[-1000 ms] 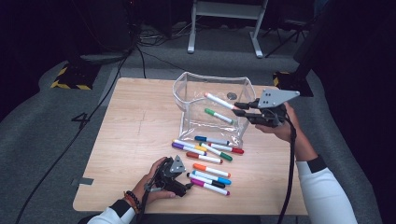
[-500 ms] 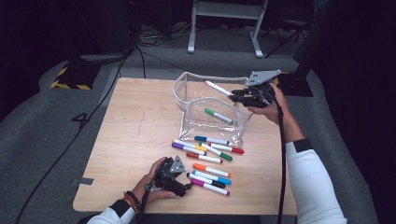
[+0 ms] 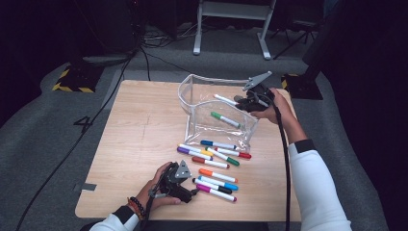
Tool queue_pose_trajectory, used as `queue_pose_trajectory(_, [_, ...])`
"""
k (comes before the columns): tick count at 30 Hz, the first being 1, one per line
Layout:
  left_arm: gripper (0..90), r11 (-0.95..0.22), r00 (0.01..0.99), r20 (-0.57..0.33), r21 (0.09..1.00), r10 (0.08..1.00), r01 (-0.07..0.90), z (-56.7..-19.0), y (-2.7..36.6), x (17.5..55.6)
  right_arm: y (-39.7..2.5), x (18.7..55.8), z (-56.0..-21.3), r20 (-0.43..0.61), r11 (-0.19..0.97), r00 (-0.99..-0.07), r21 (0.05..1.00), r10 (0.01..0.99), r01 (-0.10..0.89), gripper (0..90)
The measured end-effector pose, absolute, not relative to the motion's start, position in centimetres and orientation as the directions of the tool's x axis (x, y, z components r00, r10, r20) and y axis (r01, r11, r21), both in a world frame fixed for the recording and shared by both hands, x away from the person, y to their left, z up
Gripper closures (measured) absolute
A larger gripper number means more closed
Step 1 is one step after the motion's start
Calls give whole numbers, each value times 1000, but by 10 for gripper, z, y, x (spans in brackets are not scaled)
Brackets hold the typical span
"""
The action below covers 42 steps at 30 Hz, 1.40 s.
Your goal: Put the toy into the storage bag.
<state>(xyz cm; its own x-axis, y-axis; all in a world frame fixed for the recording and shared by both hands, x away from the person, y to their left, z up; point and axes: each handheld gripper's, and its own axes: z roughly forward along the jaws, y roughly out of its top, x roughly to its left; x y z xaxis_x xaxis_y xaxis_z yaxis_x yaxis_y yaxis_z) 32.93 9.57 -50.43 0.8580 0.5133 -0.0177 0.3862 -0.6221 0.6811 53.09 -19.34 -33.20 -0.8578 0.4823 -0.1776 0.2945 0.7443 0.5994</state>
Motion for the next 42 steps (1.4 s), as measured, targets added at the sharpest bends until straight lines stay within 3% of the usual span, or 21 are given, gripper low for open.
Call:
queue_pose_trajectory(7, [98, -623, 858, -17, 680, 513, 386, -504, 96, 329, -184, 532, -338, -107, 814, -900, 481, 424, 326, 747])
queue_pose_trajectory(11, [98, -623, 859, -17, 681, 512, 385, -504, 96, 329, -181, 529, -336, -74, 827, -922, 473, 381, 304, 743])
queue_pose_trajectory(16, [99, -623, 859, -17, 681, 512, 385, -504, 96, 329, -181, 528, -336, -110, 825, -911, 476, 398, 304, 662])
queue_pose_trajectory(21, [99, -624, 859, -17, 681, 511, 384, -504, 96, 329, -192, 528, -327, -150, 780, -874, 538, 462, 320, 555])
queue_pose_trajectory(29, [99, -624, 860, -17, 681, 511, 384, -504, 96, 329, -218, 512, -299, -158, 672, -838, 682, 522, 290, 472])
queue_pose_trajectory(35, [99, -624, 859, -17, 680, 512, 385, -504, 96, 329, -242, 482, -282, -155, 581, -829, 781, 537, 230, 435])
queue_pose_trajectory(42, [99, -623, 859, -17, 681, 511, 384, -504, 96, 329, -269, 436, -288, -179, 547, -823, 817, 540, 181, 426])
